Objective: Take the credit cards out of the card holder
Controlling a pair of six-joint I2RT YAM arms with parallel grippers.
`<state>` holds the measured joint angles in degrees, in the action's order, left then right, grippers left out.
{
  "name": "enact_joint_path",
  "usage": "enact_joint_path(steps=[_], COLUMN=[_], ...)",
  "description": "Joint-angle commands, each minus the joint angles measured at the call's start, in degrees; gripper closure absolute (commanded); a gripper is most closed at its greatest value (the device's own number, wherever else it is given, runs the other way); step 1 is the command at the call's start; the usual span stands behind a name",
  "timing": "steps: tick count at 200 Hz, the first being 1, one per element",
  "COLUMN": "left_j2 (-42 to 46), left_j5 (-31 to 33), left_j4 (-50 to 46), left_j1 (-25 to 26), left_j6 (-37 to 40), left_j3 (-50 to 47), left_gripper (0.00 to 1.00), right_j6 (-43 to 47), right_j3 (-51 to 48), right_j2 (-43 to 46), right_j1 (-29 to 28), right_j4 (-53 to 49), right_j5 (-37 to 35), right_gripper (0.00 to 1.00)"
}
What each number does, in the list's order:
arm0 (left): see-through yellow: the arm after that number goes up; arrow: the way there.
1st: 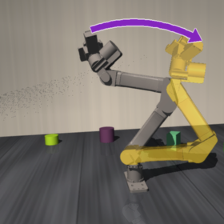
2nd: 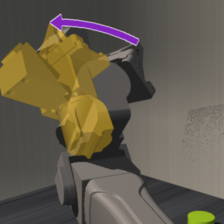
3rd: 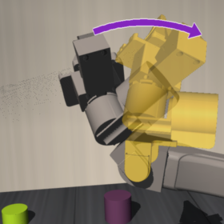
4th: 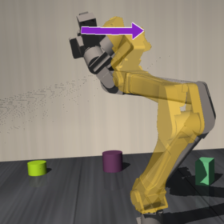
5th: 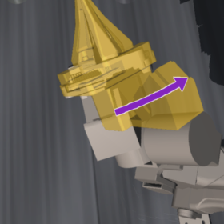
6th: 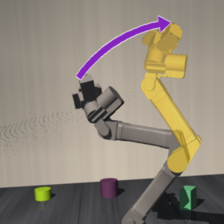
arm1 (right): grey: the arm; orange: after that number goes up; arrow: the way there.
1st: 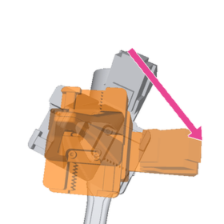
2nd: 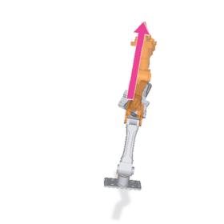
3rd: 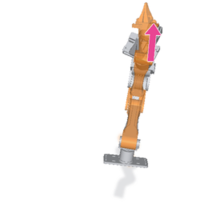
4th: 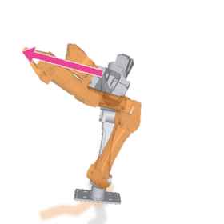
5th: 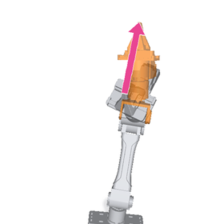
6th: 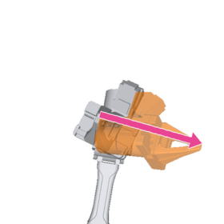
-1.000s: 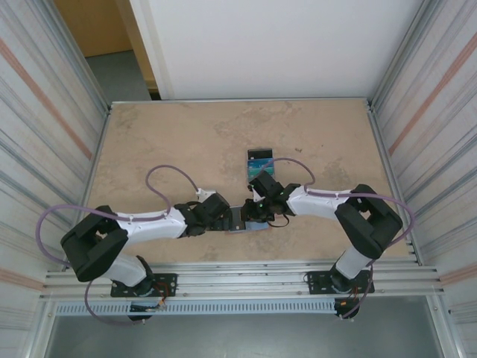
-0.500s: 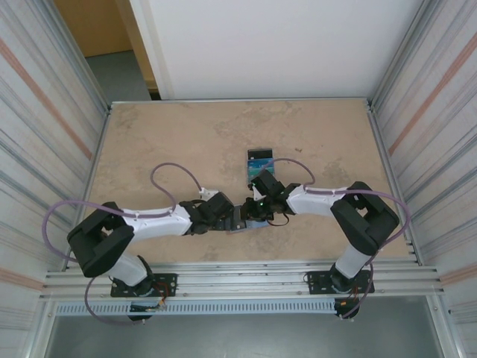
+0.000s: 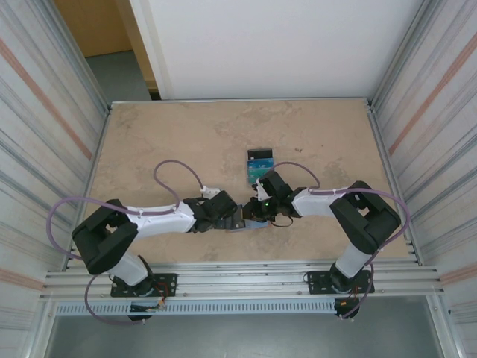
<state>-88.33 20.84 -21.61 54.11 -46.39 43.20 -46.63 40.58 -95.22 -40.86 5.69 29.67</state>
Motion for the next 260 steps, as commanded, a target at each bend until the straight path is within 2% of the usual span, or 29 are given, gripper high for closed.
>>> enact_joint_path(steps=[1,53,91,103,172,260], left_j2=[-2.3,-2.7,-2.8,-3.0,-2.2,-0.4], left_j5=[-0.4,-0.7,-0.7,-0.8,0.0,0.1], left_j4=[-4.6,-4.6,-4.5,-4.6,-6.4,-7.0], left_j1=[0.8,0.7,0.7,0.7,0.7,0.8], left_j6=[0.4,0.8,0.8,0.8,0.3,0.4], left_j3=[-0.1,0.3,0.5,0.7,0.8,0.6], left_gripper=[0.01,0.01,0.01,0.01,0.01,0.01], right_j6=[-1.3,-2.5,-3.9,-3.9,-3.3,-0.4], right_j3=[-0.7,-2.1,-3.2,-3.5,-6.2,-6.7], right_j2=[2.1,1.3,0.4,0.7,4.5,9.4], right_j1=[-0.4,-0.1,0.2,0.4,2.3,4.1], right_j4=[3.1,5.7,8.4,8.3,6.4,-1.9], right_j5=[3.8,4.5,5.4,5.2,3.3,-0.3], right_gripper=[0.84,0.85,0.93,1.00,1.00,1.00])
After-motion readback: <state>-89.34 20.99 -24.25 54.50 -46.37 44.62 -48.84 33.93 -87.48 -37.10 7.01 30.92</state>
